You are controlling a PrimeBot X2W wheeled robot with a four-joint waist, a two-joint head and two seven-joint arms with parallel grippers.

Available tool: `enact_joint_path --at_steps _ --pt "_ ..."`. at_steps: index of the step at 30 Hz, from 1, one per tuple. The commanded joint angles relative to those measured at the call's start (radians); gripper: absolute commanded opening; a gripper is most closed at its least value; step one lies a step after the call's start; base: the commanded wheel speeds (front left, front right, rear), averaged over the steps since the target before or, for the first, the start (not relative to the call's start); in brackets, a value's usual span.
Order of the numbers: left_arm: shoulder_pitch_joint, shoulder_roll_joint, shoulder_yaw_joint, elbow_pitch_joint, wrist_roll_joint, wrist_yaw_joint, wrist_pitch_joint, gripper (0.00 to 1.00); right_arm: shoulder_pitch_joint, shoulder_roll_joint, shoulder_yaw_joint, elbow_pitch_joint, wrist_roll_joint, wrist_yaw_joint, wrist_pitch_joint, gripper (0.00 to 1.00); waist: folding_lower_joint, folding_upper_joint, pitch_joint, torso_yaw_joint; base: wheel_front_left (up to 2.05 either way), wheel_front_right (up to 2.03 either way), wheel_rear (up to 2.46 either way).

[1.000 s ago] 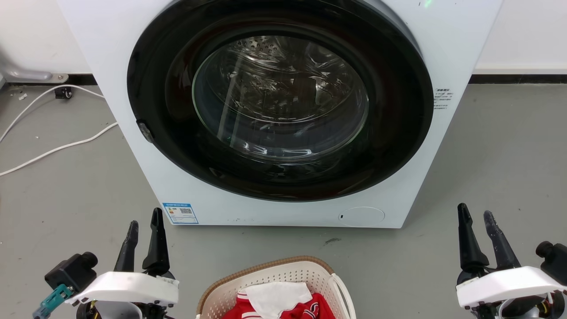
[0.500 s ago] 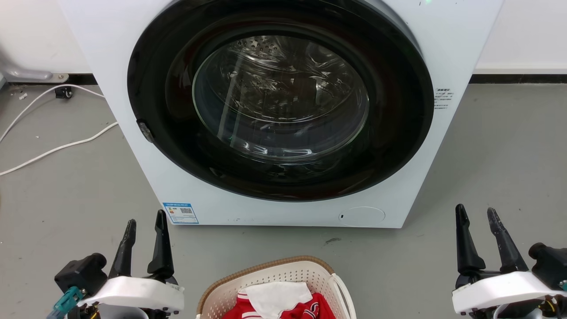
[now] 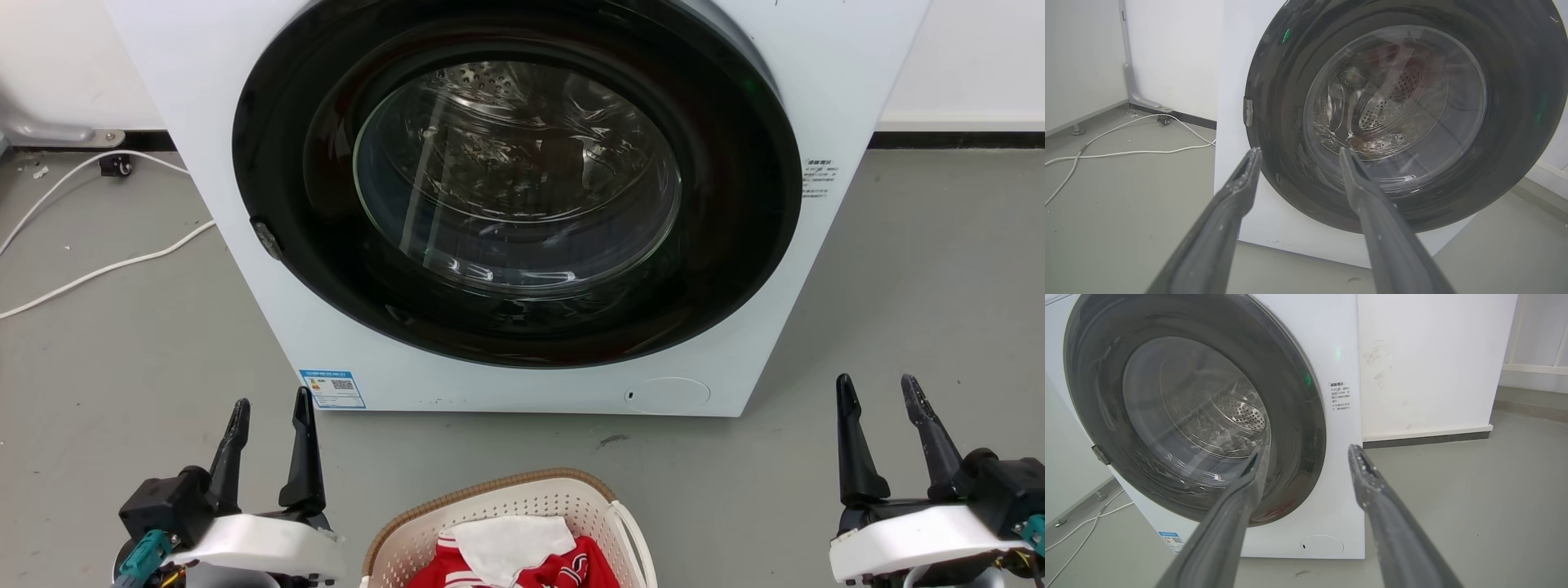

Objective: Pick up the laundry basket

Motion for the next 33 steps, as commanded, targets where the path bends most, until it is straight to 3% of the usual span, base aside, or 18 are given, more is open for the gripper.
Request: enact_joint_path --at_steps 1,20,33 --pt "0.008 0.004 -0.002 -0.011 0.028 -0.002 -0.012 1.00 0.010 -0.003 0.001 -0.014 -0.029 0.000 -0.010 1.00 0.0000 0.0000 0.001 0.000 0.00 0.00 0.00" --pt "0.025 0.004 -0.002 -0.013 0.176 -0.005 -0.048 1.00 0.030 -0.003 0.002 -0.027 -0.169 0.000 -0.048 1.00 0.0000 0.0000 -0.001 0.002 0.00 0.00 0.00" --pt "0.040 0.004 -0.004 -0.016 0.268 -0.004 -0.071 1.00 0.040 -0.003 -0.006 -0.025 -0.201 0.000 -0.070 1.00 0.0000 0.0000 -0.005 0.004 0.00 0.00 0.00"
